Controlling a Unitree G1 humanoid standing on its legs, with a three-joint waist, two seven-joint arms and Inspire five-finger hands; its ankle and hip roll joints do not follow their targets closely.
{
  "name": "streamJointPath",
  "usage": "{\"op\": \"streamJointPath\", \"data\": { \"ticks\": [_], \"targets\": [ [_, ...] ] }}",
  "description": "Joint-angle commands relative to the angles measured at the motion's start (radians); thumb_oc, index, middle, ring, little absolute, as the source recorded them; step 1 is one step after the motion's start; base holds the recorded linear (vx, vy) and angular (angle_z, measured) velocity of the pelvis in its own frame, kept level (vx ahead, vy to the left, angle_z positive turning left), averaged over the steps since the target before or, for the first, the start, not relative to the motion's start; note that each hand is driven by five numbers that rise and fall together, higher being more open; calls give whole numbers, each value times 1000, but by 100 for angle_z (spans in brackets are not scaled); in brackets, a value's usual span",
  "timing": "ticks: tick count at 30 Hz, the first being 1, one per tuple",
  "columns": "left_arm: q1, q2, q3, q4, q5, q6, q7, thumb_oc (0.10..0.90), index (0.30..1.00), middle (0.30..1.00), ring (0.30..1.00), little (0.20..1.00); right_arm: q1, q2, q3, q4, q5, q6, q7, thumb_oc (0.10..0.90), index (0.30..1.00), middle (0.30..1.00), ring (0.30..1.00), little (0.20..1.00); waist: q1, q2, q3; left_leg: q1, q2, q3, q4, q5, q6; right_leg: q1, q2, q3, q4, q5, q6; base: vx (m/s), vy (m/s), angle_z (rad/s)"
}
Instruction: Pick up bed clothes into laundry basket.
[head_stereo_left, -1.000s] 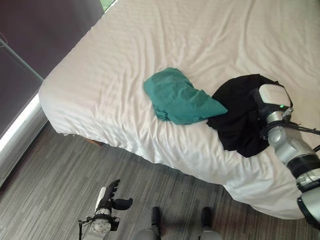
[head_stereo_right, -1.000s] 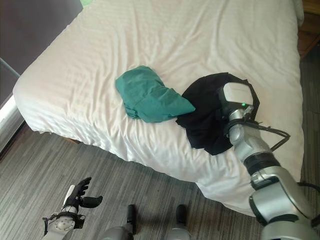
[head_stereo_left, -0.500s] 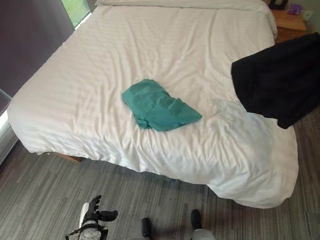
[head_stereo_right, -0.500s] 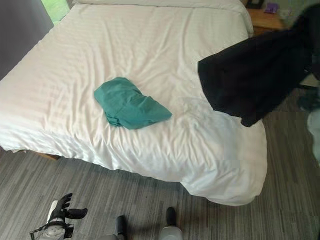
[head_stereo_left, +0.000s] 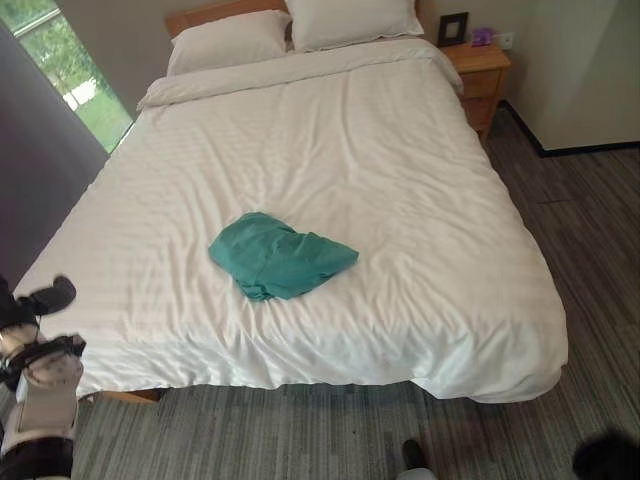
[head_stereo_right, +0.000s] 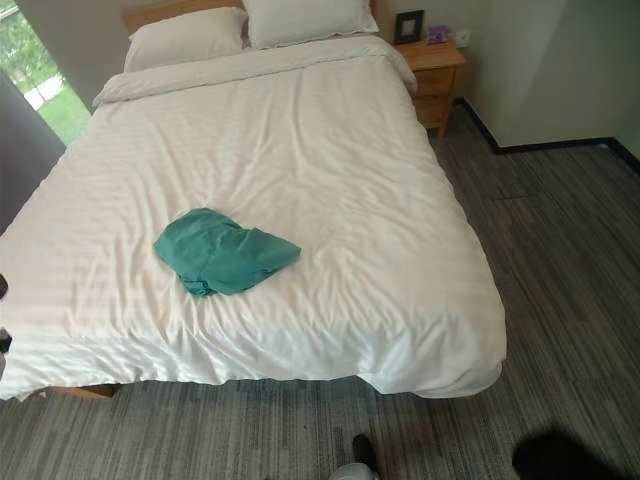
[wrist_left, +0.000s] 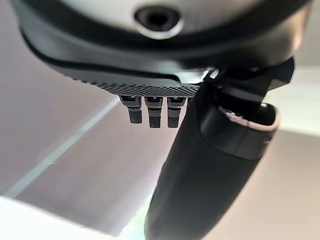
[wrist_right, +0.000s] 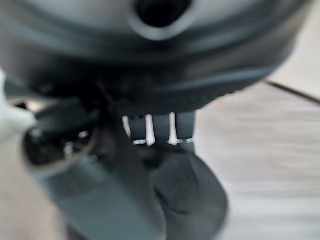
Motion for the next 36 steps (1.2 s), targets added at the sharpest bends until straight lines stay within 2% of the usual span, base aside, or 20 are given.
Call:
{"op": "streamJointPath", "data": {
  "ticks": [1,2,3,6,7,8,12,14,20,21,22,23,24,28,31,34,35,36],
  "targets": [
    [-304,144,-158,44,40,-63,37,800,900,900,900,900,-144,-24,86,124,59,-69,0,400,300,300,300,300,-37,-58,17,31,74,18,8,-34,-77,28,-55,27,17,-76,75,0,0,0],
    [-320,147,-171,54,38,-65,39,800,900,900,900,900,-150,-21,85,132,61,-73,-1,400,300,300,300,300,-33,-61,20,31,74,18,8,-34,-77,28,-54,26,17,-76,75,3,-2,-5],
    [-369,131,-222,83,34,-63,28,800,900,900,900,900,-167,-10,122,171,67,-69,7,400,300,300,300,300,-41,-55,24,31,74,22,8,-32,-77,25,-54,28,16,-73,77,5,-8,-13],
    [-563,117,-426,284,82,-40,-1,800,900,900,900,900,-207,5,189,259,61,-71,17,400,300,300,300,300,-61,-51,35,32,76,38,8,-31,-80,9,-51,39,16,-65,82,13,-9,-17],
    [-657,87,-534,431,111,-20,-20,800,900,900,900,900,-217,1,197,267,73,-78,-3,400,300,300,300,300,-86,-49,42,28,78,51,8,-29,-83,-7,-50,47,16,-58,87,15,-9,-14],
    [-669,85,-544,441,110,-24,-19,800,900,900,900,900,-217,4,194,268,74,-78,-3,400,300,300,300,300,-82,-51,42,27,78,52,8,-29,-83,-8,-49,47,16,-58,87,6,-12,-18],
    [-794,39,-702,665,182,-4,-54,800,900,900,900,900,-210,-3,202,253,101,-106,-51,400,300,300,300,300,-117,-51,53,6,83,79,8,-30,-83,-56,-41,67,15,-44,95,-21,-9,-28],
    [-814,0,-740,751,196,-3,-75,800,900,900,900,900,-220,-5,211,253,116,-116,-60,400,300,300,300,300,-128,-54,56,-5,88,89,8,-27,-86,-79,-37,76,16,-38,96,-28,-18,-17],
    [-807,-94,-770,847,203,-1,-135,800,900,900,900,900,-244,0,258,245,128,-127,-67,400,300,300,300,300,-149,-54,69,-51,96,93,8,-17,-90,-132,-29,82,14,-30,93,-40,-20,-8],
    [-793,-110,-778,887,221,11,-167,706,759,759,759,759,-254,2,266,244,130,-123,-64,400,300,300,300,300,-151,-53,71,-61,97,96,8,-15,-89,-141,-28,82,14,-30,93,-52,-2,-2],
    [-778,-134,-789,945,254,33,-205,590,585,585,585,585,-270,4,278,247,129,-118,-58,400,300,300,300,300,-152,-51,70,-70,98,101,8,-13,-89,-153,-25,83,14,-29,94,-53,18,-3],
    [-722,-187,-784,1048,331,83,-271,562,542,542,542,542,-303,7,299,246,120,-112,-46,400,300,300,300,300,-158,-56,70,-73,100,113,8,-13,-88,-162,-19,84,14,-27,95,-32,36,-3],
    [-700,-214,-772,1077,353,98,-292,400,300,300,300,300,-316,2,310,242,113,-108,-39,400,300,300,300,300,-159,-59,70,-70,101,118,8,-15,-87,-162,-18,85,14,-27,96,-20,33,-13],
    [-658,-245,-719,1107,348,105,-330,400,300,300,300,300,-337,-33,315,207,101,-108,-17,400,300,300,300,300,-163,-69,76,-47,98,121,8,-23,-83,-139,-21,82,14,-30,96,-18,59,-12],
    [-700,-156,-741,1043,356,82,-337,400,300,300,300,300,-299,-53,302,111,83,-126,-3,400,300,300,300,300,-164,-81,72,-14,82,110,8,-35,-74,-98,-37,70,15,-26,100,-27,108,-8],
    [-837,-52,-838,898,394,58,-276,400,300,300,300,300,-241,-25,293,48,75,-149,-5,400,300,300,300,300,-155,-99,72,0,64,92,8,-41,-65,-73,-51,60,19,-18,107,-47,69,17],
    [-923,-41,-873,803,399,63,-234,400,300,300,300,300,-276,-8,322,23,53,-147,-34,400,300,300,300,300,-126,-107,77,-3,60,75,8,-41,-60,-68,-56,48,20,-17,110,-100,1,39],
    [-948,-20,-874,692,397,77,-186,400,300,300,300,300,-284,44,352,-17,25,-144,-56,400,300,300,300,300,-105,-115,80,-8,59,61,8,-41,-58,-68,-61,33,23,-14,112,-128,-36,45]
  ]
}}
